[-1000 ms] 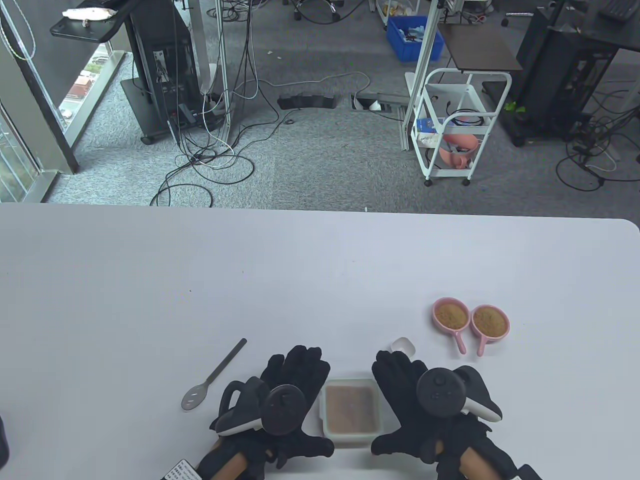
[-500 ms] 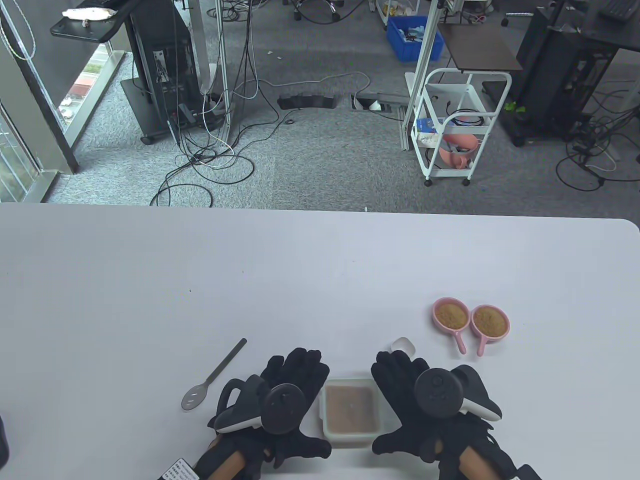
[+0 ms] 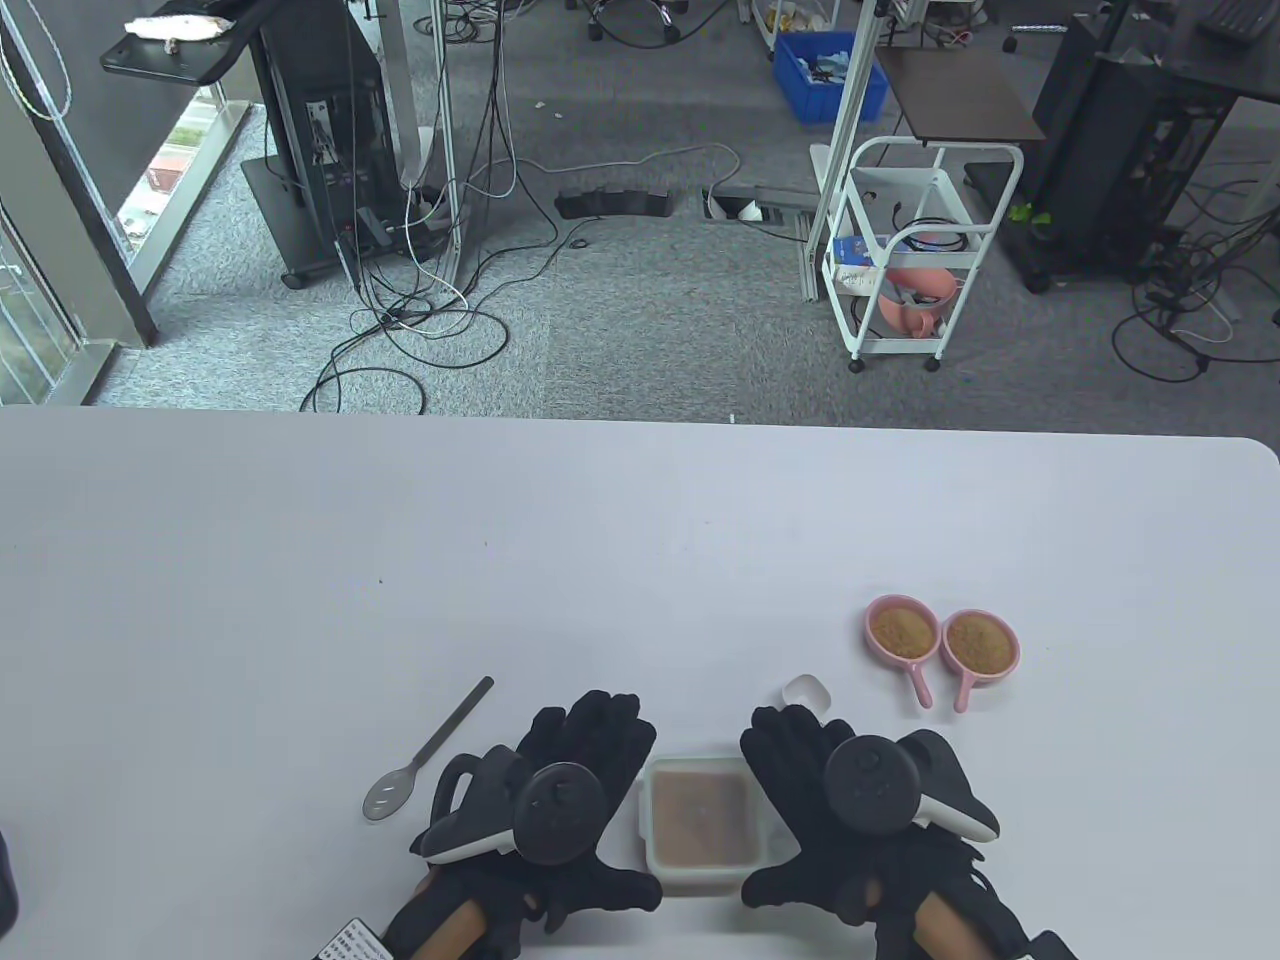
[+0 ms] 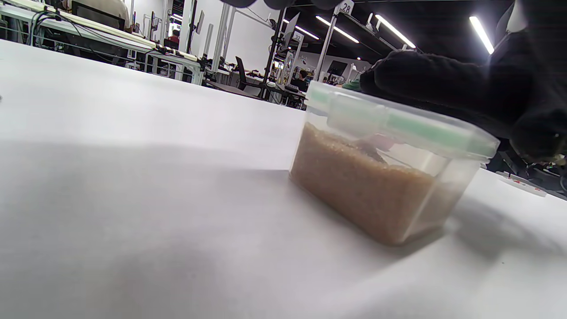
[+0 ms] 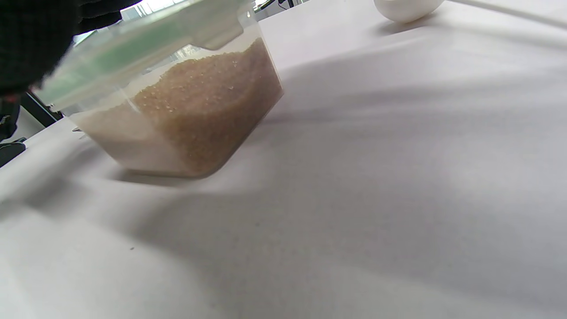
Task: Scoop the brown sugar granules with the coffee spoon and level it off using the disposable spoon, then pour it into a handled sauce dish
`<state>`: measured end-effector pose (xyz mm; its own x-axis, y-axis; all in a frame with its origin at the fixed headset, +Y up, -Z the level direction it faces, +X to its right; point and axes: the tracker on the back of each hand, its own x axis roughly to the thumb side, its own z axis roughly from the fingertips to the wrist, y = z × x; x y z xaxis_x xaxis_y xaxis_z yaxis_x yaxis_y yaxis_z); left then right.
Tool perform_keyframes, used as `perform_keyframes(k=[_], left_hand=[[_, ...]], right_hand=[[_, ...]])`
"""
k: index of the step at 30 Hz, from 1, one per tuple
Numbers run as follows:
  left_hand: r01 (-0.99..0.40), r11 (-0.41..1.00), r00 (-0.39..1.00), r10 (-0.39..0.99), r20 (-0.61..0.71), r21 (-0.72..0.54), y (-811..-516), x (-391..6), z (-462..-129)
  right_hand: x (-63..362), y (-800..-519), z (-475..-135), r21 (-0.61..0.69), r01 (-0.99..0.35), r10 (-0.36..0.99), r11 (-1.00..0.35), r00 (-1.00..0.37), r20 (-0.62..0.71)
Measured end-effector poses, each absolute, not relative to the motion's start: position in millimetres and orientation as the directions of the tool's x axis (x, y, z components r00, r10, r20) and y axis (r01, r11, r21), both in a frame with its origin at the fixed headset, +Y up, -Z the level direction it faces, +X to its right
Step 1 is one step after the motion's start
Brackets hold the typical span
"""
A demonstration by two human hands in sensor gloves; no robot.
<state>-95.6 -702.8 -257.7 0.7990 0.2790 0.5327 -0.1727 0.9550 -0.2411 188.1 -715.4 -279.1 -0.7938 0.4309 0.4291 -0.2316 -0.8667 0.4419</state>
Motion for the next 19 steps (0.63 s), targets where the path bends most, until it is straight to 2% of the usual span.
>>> perform_keyframes(k=[19], left_hand=[[-0.176,0.944,0.788,0.305,0.534,-0.280,-705.8,-95.5,-258.0]], right_hand=[[189.2,-713.7,-277.2,0.454,-0.232,0.437,-0.860,-0.795,0.422]])
